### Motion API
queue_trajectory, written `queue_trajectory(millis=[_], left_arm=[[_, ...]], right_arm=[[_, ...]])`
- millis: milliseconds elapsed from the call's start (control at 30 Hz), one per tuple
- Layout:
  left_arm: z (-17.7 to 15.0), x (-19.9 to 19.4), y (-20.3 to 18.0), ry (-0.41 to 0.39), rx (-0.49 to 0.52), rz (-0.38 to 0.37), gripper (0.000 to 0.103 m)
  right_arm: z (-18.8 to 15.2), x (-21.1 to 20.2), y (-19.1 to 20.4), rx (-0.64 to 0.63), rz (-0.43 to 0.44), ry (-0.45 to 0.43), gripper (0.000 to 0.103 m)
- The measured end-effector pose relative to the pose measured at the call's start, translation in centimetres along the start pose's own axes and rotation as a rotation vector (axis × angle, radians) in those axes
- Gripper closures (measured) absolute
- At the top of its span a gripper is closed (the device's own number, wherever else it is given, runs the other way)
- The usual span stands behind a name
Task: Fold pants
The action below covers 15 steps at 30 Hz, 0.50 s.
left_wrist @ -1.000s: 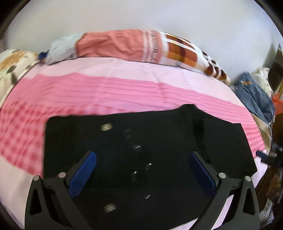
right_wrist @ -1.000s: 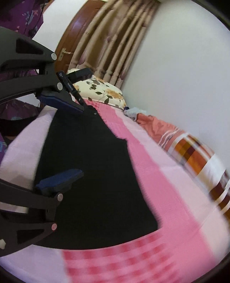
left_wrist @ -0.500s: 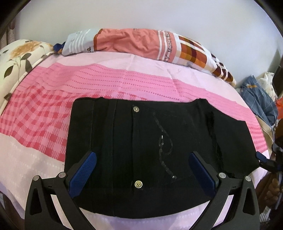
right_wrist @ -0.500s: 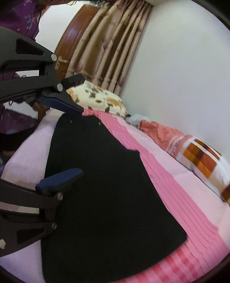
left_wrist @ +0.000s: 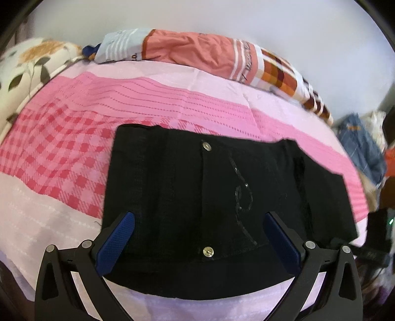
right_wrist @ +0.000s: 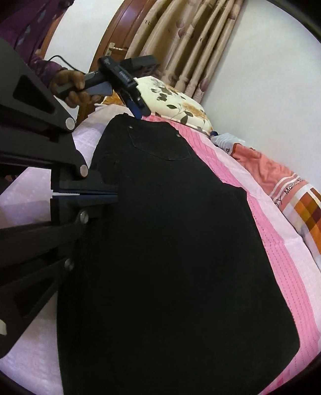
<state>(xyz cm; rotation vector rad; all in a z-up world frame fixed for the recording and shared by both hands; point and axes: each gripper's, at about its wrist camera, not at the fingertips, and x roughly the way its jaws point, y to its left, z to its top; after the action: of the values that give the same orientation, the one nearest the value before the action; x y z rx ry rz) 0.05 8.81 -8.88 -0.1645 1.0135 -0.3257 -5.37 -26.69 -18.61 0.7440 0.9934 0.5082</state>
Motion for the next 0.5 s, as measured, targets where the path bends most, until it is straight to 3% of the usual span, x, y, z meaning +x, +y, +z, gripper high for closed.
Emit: queue_trajectory(millis=[67, 233, 333, 433, 500], left_arm=[[0.6, -1.0, 1.5, -0.013, -0.038, -0.035, 0.000], [2.4, -4.4, 6.8, -0.074, -0.111, -0.042, 0.000], [3.0, -5.6, 9.6, -0.091, -0.124, 0.006, 0.000], [3.1, -5.8, 11.9, -0.077, -0.128, 0.023, 0.000], [2.9, -5.2, 12.6, -0.055, -0.130, -0.015, 0.000]], right_arm=[[0.1, -0.6, 0.5, -0.008, 0.009, -0.013, 0.094], [0.8, -2.1, 2.4, -0.031, 0.050, -0.068, 0.093], [1.0, -1.9, 3.7, -0.042, 0.055, -0.069, 0.092], [0.8, -1.2, 5.2, -0.067, 0.006, -0.068, 0.078], [0.6, -0.6, 5.9, -0.073, -0.003, -0.054, 0.070]])
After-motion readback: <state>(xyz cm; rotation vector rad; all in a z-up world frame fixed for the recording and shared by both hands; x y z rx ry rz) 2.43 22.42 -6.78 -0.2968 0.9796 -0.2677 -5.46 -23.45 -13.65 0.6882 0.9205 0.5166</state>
